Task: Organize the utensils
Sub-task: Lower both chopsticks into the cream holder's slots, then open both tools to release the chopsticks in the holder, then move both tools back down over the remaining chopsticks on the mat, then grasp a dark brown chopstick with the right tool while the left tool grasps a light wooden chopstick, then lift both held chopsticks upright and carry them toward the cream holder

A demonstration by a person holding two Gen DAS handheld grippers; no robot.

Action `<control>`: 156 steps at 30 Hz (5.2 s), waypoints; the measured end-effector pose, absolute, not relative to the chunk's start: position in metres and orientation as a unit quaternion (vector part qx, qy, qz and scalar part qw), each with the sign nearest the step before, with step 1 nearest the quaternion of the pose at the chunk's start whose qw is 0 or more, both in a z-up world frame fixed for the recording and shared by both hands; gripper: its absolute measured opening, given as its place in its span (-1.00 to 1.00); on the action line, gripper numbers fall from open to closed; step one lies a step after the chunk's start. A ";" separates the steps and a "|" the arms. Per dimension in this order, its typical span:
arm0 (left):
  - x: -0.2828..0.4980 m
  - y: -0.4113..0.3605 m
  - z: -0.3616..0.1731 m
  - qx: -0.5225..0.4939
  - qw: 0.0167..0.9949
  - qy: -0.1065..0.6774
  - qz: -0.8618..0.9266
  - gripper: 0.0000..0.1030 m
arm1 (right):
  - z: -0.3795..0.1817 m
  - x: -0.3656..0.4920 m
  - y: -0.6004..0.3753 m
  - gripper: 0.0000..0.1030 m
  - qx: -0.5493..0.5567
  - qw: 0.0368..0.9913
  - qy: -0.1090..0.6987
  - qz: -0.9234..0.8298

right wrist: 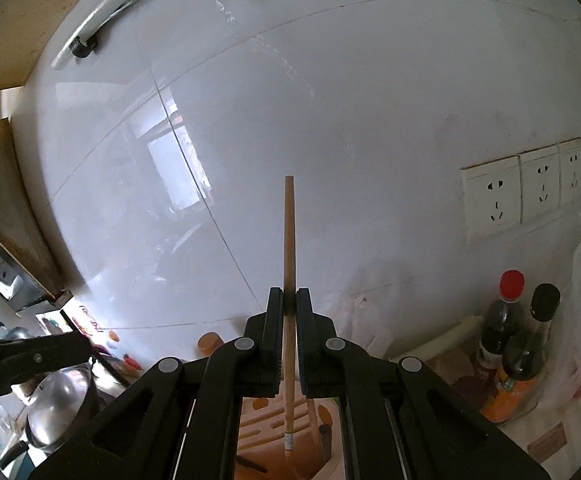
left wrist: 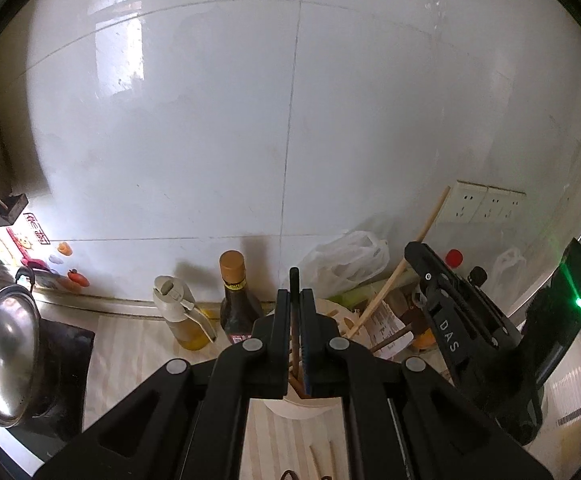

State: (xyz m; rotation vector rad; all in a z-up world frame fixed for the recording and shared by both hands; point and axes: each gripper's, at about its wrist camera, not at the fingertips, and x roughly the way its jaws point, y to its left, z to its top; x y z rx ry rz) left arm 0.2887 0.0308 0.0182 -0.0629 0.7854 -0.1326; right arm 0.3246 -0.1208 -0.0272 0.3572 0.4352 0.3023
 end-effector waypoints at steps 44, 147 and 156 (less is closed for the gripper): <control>0.222 0.052 -0.018 -0.011 0.933 0.355 0.061 1.00 | -0.033 0.247 -0.134 1.00 0.034 0.933 0.344 0.096; 0.198 0.001 -0.302 0.006 0.722 0.692 -0.018 -0.80 | -0.341 0.205 -0.176 -0.88 -0.038 0.661 0.746 0.065; 0.195 -0.014 -0.307 0.024 0.732 0.681 -0.021 -0.91 | -0.336 0.209 -0.162 -0.88 -0.061 0.675 0.732 0.066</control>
